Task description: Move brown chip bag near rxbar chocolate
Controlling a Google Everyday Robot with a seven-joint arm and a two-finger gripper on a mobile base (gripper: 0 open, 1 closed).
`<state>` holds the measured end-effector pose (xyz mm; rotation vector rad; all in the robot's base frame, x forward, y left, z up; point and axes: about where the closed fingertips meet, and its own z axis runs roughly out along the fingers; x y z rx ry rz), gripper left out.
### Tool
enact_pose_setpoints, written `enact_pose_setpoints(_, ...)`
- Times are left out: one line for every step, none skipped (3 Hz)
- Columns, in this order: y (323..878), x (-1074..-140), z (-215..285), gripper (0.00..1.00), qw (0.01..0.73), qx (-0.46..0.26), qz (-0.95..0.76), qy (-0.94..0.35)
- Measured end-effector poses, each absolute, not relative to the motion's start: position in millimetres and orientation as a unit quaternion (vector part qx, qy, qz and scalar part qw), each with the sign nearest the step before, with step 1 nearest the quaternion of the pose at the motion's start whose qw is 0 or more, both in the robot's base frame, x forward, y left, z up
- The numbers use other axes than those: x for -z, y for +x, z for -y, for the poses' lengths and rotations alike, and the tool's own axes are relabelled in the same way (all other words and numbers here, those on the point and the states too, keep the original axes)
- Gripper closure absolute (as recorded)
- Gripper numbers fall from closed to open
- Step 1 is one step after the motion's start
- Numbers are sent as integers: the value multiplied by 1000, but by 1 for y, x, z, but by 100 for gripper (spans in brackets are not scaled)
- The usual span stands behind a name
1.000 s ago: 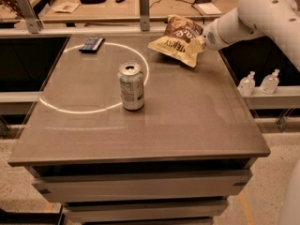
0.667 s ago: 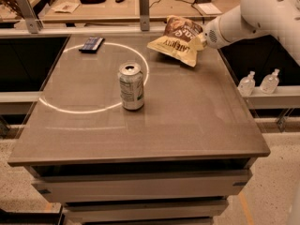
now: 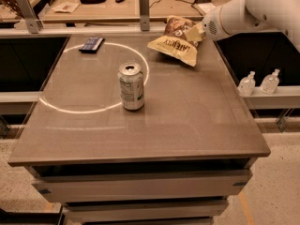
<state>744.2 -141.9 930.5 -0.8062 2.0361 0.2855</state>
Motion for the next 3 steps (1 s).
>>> enact_pose_setpoints(745,-934,139,100,452,-114,-821,-328)
enact_pose_setpoints(745,-932,137,81,451,-116,-821,-329)
enact_pose_setpoints(745,-931,135,57,450,-117,-821,-330)
